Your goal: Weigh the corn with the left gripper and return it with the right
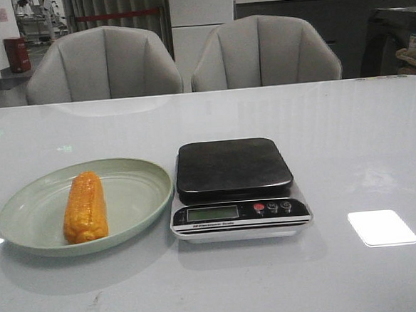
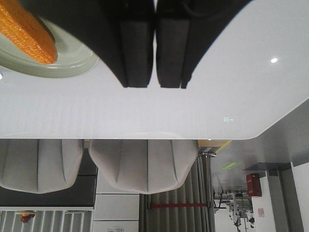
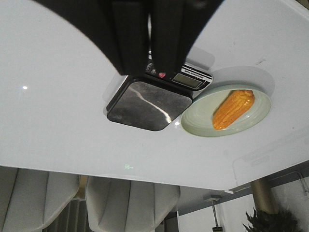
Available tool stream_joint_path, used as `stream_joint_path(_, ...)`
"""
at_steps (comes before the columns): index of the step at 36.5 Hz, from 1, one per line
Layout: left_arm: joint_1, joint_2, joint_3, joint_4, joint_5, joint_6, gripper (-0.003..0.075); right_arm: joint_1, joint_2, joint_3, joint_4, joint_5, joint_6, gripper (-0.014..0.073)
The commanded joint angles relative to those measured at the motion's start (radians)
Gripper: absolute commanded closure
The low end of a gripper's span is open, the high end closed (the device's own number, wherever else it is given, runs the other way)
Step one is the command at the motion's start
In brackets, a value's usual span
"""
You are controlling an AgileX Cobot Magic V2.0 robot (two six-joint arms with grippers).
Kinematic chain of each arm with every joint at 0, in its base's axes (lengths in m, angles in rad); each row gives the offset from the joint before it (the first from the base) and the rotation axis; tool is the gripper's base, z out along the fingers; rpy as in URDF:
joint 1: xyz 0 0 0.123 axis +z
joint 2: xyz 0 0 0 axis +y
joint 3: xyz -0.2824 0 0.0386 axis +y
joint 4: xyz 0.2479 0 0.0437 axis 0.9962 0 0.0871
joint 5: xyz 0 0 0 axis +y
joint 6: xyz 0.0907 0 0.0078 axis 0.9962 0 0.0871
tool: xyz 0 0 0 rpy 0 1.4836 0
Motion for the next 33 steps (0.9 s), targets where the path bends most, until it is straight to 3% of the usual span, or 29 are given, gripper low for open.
stream_joint_path(1,0.003,-0.019,0.03,-0.008,-0.085,-0.008,0.0606,-0.005,0.011,-0.026,-0.009,-0.084,-0.009,0.041)
stream_joint_path(20,0.003,-0.019,0.03,-0.008,-0.085,-0.008,0.0606,-0.03,0.011,-0.006,-0.011,-0.088,-0.009,0.041)
stream_joint_path(25,0.003,-0.019,0.03,-0.008,-0.085,-0.008,0.0606,-0.148,0.011,0.033,-0.011,-0.133,-0.009,0.041)
stream_joint_path(33,0.003,-0.019,0.03,-0.008,-0.085,-0.008,0.0606,-0.387,0.009,0.124,-0.011,-0.323,-0.009,0.041)
